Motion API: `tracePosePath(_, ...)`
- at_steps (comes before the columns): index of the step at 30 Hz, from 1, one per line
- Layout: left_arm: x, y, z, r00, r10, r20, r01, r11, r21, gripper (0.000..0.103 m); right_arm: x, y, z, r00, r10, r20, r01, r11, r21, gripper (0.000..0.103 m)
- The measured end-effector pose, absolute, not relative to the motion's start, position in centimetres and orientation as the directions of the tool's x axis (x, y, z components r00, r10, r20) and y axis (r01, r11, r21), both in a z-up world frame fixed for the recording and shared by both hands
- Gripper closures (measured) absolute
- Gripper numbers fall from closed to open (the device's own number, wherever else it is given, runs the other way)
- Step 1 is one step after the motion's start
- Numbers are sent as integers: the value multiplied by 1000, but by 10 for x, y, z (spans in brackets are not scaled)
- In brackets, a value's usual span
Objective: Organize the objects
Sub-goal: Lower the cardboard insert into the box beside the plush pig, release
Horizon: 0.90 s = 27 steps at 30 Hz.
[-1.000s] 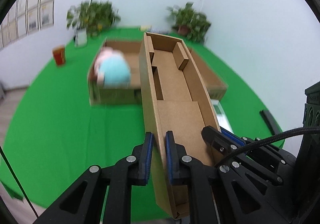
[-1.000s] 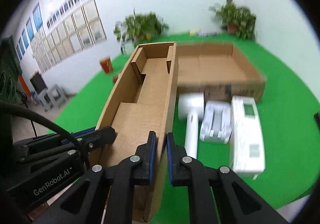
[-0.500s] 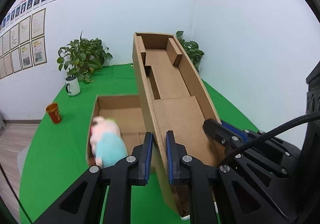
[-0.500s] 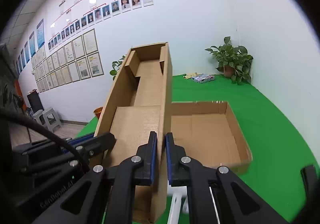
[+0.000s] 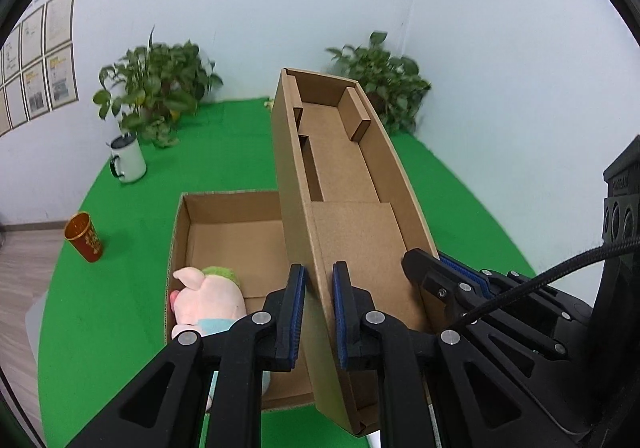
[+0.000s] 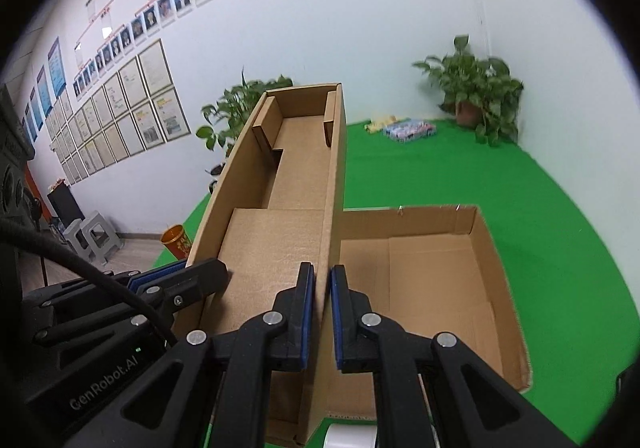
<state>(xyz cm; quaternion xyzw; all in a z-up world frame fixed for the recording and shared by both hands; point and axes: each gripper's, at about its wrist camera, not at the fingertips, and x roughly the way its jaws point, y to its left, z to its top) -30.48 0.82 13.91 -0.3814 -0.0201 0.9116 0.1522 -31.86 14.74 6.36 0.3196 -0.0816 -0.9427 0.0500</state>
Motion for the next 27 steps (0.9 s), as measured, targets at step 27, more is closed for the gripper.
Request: tracePosePath(27, -350, -13, -45, -450, 204, -869, -186, -974, -132, 90, -373, 135, -98, -555, -251, -793, 61, -963, 262, 97)
